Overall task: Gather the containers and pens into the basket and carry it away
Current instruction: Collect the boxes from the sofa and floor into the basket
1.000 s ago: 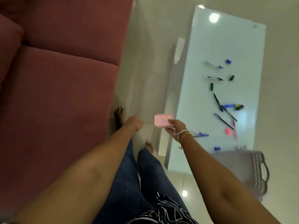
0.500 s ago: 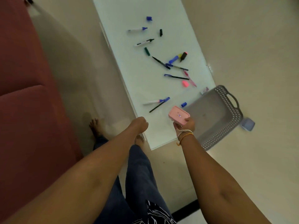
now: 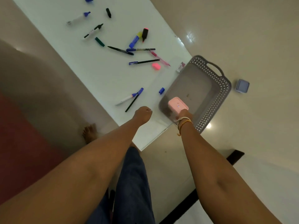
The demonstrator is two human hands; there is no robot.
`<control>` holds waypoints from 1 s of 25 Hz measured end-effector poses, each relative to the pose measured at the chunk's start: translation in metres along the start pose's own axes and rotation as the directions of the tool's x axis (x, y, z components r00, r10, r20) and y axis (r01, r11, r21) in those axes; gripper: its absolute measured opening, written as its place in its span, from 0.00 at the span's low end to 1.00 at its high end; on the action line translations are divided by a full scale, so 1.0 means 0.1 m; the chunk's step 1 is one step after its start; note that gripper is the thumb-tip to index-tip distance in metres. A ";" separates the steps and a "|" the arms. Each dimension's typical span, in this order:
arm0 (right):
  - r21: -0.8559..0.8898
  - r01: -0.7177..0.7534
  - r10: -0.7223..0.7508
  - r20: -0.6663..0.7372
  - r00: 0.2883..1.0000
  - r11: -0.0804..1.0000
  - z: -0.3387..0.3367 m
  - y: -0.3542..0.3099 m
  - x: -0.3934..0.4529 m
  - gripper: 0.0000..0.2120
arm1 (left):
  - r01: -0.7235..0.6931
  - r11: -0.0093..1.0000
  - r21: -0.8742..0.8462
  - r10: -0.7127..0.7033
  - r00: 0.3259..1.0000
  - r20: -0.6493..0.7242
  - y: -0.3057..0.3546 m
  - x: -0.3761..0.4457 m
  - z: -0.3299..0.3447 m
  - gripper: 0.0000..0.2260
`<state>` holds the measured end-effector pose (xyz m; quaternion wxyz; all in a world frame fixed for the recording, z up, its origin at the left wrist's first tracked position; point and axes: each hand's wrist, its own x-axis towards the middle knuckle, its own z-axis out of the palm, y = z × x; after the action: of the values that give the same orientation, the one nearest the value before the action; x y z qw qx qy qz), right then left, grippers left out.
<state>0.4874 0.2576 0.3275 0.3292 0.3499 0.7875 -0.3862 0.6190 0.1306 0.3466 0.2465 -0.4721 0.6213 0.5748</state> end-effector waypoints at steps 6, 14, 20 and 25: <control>-0.286 0.142 -0.105 0.142 0.984 0.948 0.12 0.13 0.14 0.18 | -0.060 0.997 0.044 0.055 0.993 0.105 0.33 0.26 0.11 0.23; -0.421 0.164 -0.079 0.212 0.974 0.892 0.33 0.37 -0.12 0.18 | 0.047 0.996 0.082 -0.061 0.982 0.180 0.14 0.27 -0.21 0.23; -0.374 0.024 0.046 0.175 0.984 0.927 0.67 0.61 -0.62 0.20 | 0.085 0.976 0.201 -0.141 0.948 0.285 -0.20 0.08 -0.72 0.26; -0.540 0.074 -0.062 0.042 0.997 0.839 0.64 0.39 -1.14 0.29 | 0.058 0.986 0.159 -0.079 0.988 0.131 -0.28 -0.32 -1.31 0.22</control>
<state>0.5967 0.1881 0.3718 0.4093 0.2103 0.8726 -0.1639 0.6882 0.0188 0.3889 0.3443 -0.4320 0.6289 0.5471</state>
